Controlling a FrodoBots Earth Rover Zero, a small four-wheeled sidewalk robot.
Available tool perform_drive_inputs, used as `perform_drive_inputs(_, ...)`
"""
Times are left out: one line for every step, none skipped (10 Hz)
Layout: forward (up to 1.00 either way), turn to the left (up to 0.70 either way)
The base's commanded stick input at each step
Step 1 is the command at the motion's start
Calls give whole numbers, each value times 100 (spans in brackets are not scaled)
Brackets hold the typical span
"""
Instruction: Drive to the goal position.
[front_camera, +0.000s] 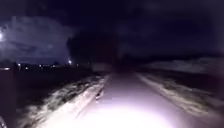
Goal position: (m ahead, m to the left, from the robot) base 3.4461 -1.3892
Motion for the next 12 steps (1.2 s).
perform_drive_inputs(85,-8)
perform_drive_inputs(85,-20)
perform_drive_inputs(85,-28)
perform_drive_inputs(85,-32)
perform_drive_inputs(85,-34)
perform_drive_inputs(85,-34)
perform_drive_inputs(85,-34)
perform_drive_inputs(85,-34)
perform_drive_inputs(85,-34)
perform_drive_inputs(85,-20)
perform_drive_inputs(85,-4)
perform_drive_inputs(85,0)
